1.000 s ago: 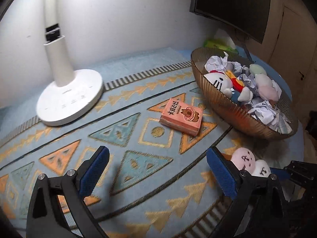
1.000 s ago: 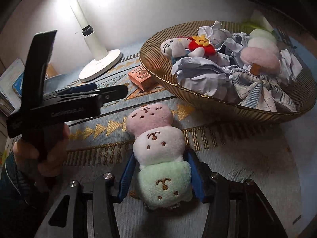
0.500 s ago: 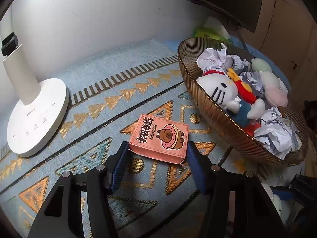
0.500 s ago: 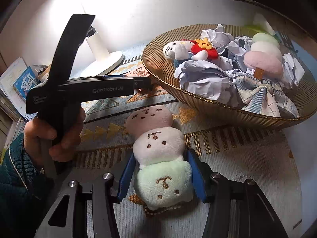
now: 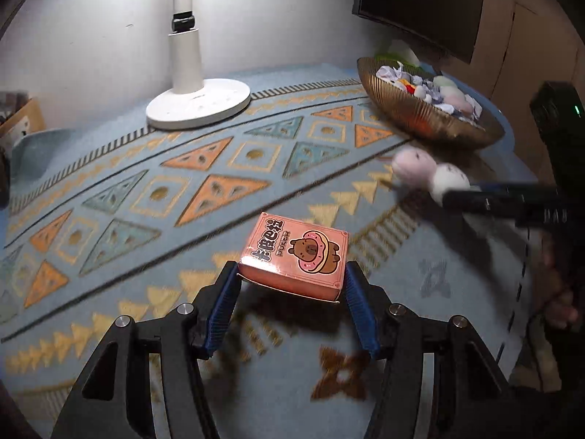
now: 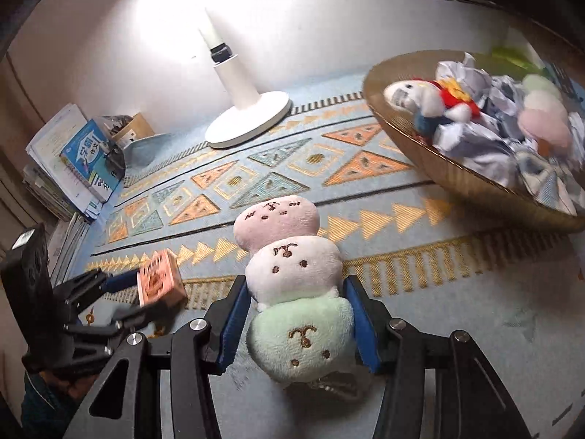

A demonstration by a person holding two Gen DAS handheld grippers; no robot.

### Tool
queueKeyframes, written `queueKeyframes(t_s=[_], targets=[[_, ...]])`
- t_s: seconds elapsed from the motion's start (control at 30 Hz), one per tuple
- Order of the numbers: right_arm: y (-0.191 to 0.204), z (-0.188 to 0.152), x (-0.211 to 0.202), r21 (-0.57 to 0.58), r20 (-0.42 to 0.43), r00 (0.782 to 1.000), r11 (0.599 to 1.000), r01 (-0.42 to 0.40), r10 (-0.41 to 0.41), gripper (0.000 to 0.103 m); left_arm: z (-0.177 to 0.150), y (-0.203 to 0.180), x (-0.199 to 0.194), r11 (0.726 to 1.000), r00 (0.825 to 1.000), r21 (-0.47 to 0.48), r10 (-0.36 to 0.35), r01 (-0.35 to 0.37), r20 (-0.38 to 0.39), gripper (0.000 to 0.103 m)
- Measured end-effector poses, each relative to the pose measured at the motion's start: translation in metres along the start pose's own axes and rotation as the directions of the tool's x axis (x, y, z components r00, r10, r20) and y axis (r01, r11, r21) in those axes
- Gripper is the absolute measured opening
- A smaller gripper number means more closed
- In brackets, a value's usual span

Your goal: Organize objects

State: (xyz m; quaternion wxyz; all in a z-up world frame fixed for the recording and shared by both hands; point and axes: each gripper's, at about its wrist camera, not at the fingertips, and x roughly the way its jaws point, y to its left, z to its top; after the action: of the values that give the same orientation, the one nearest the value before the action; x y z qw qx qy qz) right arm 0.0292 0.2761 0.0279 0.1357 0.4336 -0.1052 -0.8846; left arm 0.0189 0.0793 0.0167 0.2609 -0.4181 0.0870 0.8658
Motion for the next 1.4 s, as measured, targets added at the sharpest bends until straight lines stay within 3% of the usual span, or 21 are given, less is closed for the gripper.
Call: queueKeyframes(t_s=[0.1,0.17,0.23,0.3,0.37,0.5,0.6,0.63,0.73,0.8,0.87,0.9,0.93,1.0,1.1,1.2,1.3,1.37,1.4], targets=[[0.012,-0.001,0.017,-0.004,-0.021,1.0,1.0,0.011,-0.011,0.051,-0.016,0.006,-0.008,0.999,0.999,0.046,0.009,-0.007,-0.036,0.058],[0.012,-0.005,0.024,0.01,-0.047,0.999,1.0,-0.004,0.004,0.051,-0.02,0.009,-0.01,0.997,0.996,0.037,0.066,-0.064,-0.053,0.078],[0.011,-0.005,0.019,0.0,-0.032,0.999,1.0,-0.003,0.003,0.051,-0.026,0.014,-0.017,0.996,0.994,0.003,0.087,-0.087,-0.064,0.082],[0.004,-0.004,0.02,0.026,-0.033,0.999,0.999,-0.023,0.024,0.052,-0.034,0.015,-0.026,0.996,0.996,-0.049,0.068,-0.071,-0.053,0.082],[0.001,-0.004,0.02,0.042,-0.028,0.999,0.999,-0.034,0.035,0.051,-0.041,0.012,-0.037,0.993,1.0,-0.114,0.008,-0.011,-0.028,0.086],[0.006,-0.007,0.019,0.014,-0.025,1.0,1.0,-0.002,0.002,0.051,-0.03,-0.011,-0.029,0.984,1.0,-0.176,-0.024,0.023,-0.002,0.089],[0.004,-0.006,0.02,0.023,-0.025,1.0,1.0,-0.012,0.013,0.051,-0.013,-0.017,-0.007,0.975,0.994,-0.192,0.103,-0.11,-0.043,0.089],[0.002,-0.006,0.02,0.03,-0.023,1.0,0.999,-0.019,0.02,0.051,-0.01,-0.015,0.0,0.97,0.99,-0.199,0.127,-0.136,-0.06,0.089],[-0.001,-0.006,0.019,0.049,-0.018,0.999,0.998,-0.038,0.039,0.051,0.0,-0.008,0.012,0.968,0.992,-0.22,0.114,-0.123,-0.05,0.086],[-0.003,-0.007,0.019,0.06,-0.016,0.999,0.997,-0.051,0.052,0.052,0.005,-0.01,0.018,0.972,0.99,-0.189,0.136,-0.143,-0.046,0.075],[-0.004,-0.007,0.019,0.068,-0.015,0.998,0.996,-0.066,0.067,0.054,0.007,-0.015,0.018,0.977,0.988,-0.152,0.147,-0.153,-0.045,0.055],[-0.004,-0.007,0.019,0.07,-0.015,0.997,0.994,-0.08,0.081,0.058,0.007,-0.015,0.017,0.978,0.989,-0.144,0.143,-0.148,-0.045,0.051],[-0.003,-0.007,0.019,0.065,-0.02,0.995,0.993,-0.095,0.097,0.064,0.005,-0.016,0.015,0.979,0.99,-0.145,0.137,-0.142,-0.044,0.049],[0.002,-0.007,0.02,0.034,-0.031,0.996,0.996,-0.078,0.079,0.066,-0.001,-0.016,0.01,0.978,0.989,-0.149,0.139,-0.144,-0.047,0.049],[0.01,-0.009,0.021,-0.006,-0.037,0.999,0.999,-0.04,0.04,0.066,-0.011,-0.019,0.003,0.975,0.984,-0.141,0.165,-0.172,-0.059,0.067],[0.009,-0.01,0.02,-0.003,-0.033,0.999,0.999,-0.039,0.039,0.066,-0.017,-0.021,0.0,0.971,0.981,-0.145,0.183,-0.19,-0.056,0.069],[0.011,-0.012,0.02,-0.018,-0.044,0.999,1.0,-0.014,0.014,0.063,-0.015,-0.023,0.001,0.968,0.981,-0.161,0.187,-0.192,-0.049,0.058],[0.016,-0.013,0.019,-0.046,-0.049,0.999,0.999,0.0,-0.002,0.058,-0.014,-0.026,0.001,0.966,0.98,-0.163,0.194,-0.198,-0.043,0.043],[0.019,-0.014,0.02,-0.067,-0.052,0.999,0.998,0.013,-0.016,0.049,-0.013,-0.026,0.001,0.963,0.978,-0.169,0.203,-0.207,-0.043,0.041]])
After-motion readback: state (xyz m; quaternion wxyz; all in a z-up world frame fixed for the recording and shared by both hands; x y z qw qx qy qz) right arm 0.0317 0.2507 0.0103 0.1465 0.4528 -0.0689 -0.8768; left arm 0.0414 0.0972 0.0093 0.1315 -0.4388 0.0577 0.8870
